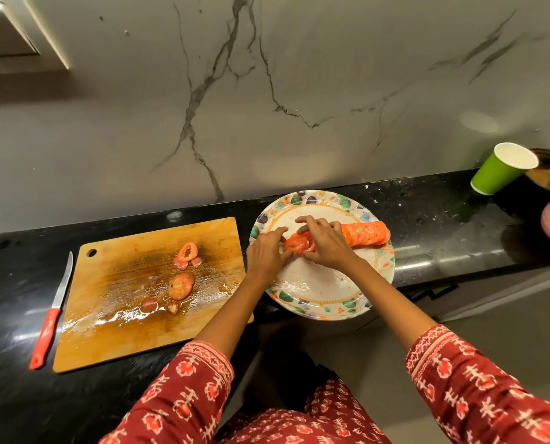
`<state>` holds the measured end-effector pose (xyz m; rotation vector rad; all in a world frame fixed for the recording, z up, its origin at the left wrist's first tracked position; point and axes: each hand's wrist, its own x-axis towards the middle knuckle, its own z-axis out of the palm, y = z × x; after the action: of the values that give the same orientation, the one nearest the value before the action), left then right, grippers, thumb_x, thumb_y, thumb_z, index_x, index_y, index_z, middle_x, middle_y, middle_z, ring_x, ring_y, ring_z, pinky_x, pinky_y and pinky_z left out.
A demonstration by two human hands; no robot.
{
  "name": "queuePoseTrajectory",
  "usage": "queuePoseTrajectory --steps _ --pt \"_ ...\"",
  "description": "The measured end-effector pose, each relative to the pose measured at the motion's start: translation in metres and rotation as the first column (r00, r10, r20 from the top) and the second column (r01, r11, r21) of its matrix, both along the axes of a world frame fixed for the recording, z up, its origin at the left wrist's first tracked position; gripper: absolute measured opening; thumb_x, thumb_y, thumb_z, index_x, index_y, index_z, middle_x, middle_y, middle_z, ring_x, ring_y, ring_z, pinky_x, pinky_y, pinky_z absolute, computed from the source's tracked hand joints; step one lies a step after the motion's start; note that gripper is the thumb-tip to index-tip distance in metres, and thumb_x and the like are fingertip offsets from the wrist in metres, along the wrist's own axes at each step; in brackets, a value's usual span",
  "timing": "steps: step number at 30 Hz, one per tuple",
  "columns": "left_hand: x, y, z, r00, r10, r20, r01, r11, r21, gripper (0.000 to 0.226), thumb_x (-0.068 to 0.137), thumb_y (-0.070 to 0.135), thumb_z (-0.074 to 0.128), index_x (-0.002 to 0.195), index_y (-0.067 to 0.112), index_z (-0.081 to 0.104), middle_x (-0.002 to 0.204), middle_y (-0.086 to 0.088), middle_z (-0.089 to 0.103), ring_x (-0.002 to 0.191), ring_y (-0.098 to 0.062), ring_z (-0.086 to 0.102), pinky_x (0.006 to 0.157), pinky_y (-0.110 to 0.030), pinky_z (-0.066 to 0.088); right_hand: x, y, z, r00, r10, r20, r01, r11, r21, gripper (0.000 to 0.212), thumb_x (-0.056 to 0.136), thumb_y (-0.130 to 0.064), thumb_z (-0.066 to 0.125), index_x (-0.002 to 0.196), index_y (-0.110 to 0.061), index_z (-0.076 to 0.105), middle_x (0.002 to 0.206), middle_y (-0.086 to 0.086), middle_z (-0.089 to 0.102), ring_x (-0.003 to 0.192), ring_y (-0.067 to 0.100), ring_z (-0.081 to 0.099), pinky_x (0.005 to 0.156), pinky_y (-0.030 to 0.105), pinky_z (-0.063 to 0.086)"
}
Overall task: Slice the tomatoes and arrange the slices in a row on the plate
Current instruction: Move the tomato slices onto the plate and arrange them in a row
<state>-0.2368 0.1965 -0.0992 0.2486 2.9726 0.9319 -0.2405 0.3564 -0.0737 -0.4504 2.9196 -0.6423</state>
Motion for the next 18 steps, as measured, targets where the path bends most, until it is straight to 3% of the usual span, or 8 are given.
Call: queuePoseTrajectory --steps 9,14,18 --pt "-0.007 -0.005 -0.005 1.0 0.016 0.027 -0.015 1.0 -0.018 0.058 0.085 0.037 0.062 0.136 0.021 0.04 0.119 0.001 0.062 0.118 -0.022 0.05 0.091 -0.04 0.043 -0.002 -0.001 0.002 1.0 -0.021 0.009 0.022 0.999 -0.026 0.067 0.08 -0.029 0.07 0.135 -0.023 0.033 0.125 -0.003 0.059 0.125 0.018 0.04 0.093 0.035 0.025" --pt "0.0 -0.01 -0.004 0.998 0.03 0.05 -0.032 0.999 0.036 0.082 0.082 0.041 0.064 0.146 0.021 0.018 0.126 0.0 0.057 0.113 -0.023 0.052 0.087 -0.039 0.044 0.001 -0.001 0.0 0.997 -0.078 0.023 0.079 0.996 -0.04 0.067 0.079 -0.03 0.071 0.135 -0.023 0.034 0.126 -0.001 0.057 0.124 0.019 0.04 0.094 0.036 0.026" --pt "0.005 -0.033 -0.002 0.996 0.081 -0.038 -0.077 0.993 0.084 0.071 0.084 0.024 0.065 0.144 0.018 0.026 0.121 -0.003 0.06 0.103 -0.023 0.057 0.079 -0.039 0.05 0.009 0.0 -0.004 0.992 -0.126 -0.014 0.125 0.991 -0.048 0.06 0.081 -0.03 0.069 0.131 -0.021 0.039 0.125 0.001 0.056 0.122 0.02 0.042 0.092 0.035 0.028"
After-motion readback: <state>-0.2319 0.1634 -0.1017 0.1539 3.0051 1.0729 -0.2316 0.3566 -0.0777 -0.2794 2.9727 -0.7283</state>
